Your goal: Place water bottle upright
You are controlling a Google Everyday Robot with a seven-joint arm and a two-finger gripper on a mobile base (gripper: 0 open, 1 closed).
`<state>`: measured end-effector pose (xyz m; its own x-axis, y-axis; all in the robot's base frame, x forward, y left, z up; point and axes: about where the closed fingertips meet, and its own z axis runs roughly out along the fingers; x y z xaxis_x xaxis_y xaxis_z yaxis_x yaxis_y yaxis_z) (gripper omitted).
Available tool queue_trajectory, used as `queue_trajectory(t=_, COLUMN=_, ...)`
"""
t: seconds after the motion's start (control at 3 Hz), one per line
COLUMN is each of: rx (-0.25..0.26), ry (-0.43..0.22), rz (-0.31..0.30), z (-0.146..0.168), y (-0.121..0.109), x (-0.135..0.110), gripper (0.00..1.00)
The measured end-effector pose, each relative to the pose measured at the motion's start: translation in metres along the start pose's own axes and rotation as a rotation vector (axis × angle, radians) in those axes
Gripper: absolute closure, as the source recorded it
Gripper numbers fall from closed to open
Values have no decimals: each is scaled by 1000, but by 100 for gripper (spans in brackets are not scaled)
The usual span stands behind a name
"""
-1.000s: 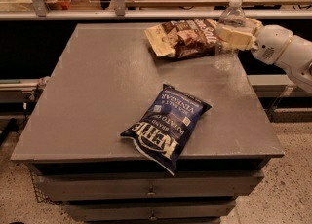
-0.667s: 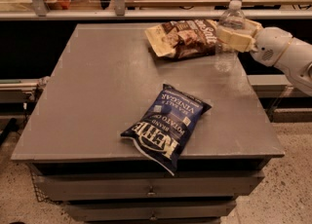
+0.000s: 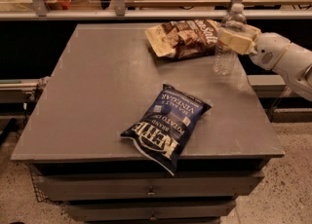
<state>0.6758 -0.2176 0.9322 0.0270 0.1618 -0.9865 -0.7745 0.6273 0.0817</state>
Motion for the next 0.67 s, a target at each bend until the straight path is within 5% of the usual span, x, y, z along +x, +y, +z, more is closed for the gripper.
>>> queue_trajectory(t=0.67, rx=7, ry=-9, rz=1, z=-7, y=1, x=5, gripper=0)
